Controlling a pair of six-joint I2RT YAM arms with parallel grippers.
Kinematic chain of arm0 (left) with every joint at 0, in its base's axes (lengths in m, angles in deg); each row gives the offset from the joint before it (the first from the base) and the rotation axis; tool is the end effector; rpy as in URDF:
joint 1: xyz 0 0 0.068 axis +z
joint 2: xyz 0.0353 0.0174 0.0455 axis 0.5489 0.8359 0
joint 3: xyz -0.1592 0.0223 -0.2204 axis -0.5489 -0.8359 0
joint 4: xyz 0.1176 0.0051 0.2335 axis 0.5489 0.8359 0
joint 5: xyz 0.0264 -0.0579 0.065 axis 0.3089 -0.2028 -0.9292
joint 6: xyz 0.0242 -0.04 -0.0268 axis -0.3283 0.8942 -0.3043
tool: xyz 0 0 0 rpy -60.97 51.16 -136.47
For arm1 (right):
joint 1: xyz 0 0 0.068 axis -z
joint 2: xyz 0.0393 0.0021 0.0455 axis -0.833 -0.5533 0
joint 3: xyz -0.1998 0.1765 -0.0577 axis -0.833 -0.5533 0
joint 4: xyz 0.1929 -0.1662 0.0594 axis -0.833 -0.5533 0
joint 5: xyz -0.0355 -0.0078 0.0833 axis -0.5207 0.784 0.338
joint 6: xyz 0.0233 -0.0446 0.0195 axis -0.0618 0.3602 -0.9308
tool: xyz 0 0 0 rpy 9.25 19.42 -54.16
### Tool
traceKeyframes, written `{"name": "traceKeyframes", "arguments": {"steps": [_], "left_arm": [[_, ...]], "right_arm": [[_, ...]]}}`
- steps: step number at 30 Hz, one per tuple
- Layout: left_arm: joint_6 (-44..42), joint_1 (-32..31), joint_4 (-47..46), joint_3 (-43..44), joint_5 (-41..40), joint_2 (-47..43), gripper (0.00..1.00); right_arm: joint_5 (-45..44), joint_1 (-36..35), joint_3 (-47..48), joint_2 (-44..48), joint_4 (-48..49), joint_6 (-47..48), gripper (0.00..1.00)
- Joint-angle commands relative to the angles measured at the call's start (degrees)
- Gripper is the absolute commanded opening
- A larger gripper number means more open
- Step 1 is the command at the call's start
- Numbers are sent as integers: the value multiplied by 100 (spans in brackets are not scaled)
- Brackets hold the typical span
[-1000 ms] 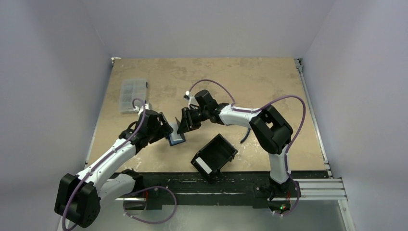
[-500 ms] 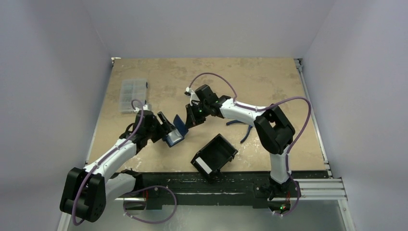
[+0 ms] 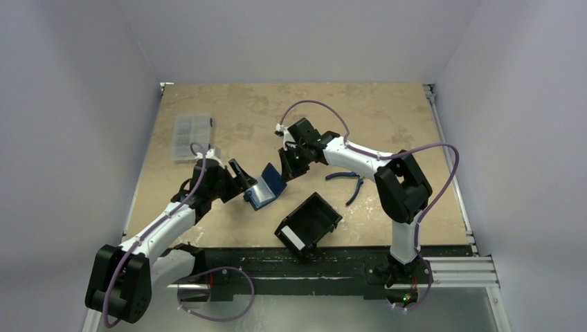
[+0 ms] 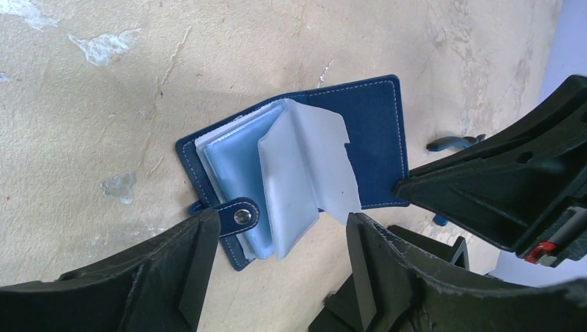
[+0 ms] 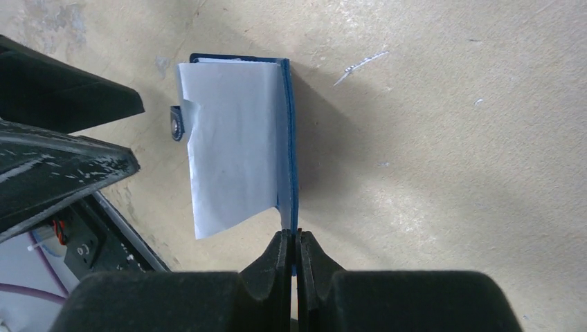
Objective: Put the credit cards into the card holder
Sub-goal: Close the card holder at the center of the board.
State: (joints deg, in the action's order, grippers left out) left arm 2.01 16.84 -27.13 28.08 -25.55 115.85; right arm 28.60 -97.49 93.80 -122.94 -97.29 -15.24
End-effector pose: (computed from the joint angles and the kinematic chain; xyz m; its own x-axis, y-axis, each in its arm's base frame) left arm 0.1969 -0.0638 0.1854 -0.6918 -0.5831 -0.4259 -0.2054 0.7244 -0.6581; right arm 0.3044 0.2816 0.2043 -0.8251 -0.3471 -0.4458 -0.5394 0.7187 0.4388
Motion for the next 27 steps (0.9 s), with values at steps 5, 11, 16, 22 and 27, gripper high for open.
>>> {"name": "traceKeyframes", "arguments": {"steps": [5,11,16,22,27], "left_arm": [[-464,45,-1075,140,785,841,78],[-552,45,-1476,-84,1068,956,81],[-629,45,-1476,-125,1090,952,79],[-1063,45,-982,300,563,1138,82],[-974,45,-1045,407,843,1660,80]], "right_arm": [[-105,-13,338,248,-176,238,9],[-4,-11,258,223,-108,271,9],[55,-14,245,205,-64,258,9],[47,-14,251,213,-82,287,9],[62,-14,172,222,-44,259,9]]}}
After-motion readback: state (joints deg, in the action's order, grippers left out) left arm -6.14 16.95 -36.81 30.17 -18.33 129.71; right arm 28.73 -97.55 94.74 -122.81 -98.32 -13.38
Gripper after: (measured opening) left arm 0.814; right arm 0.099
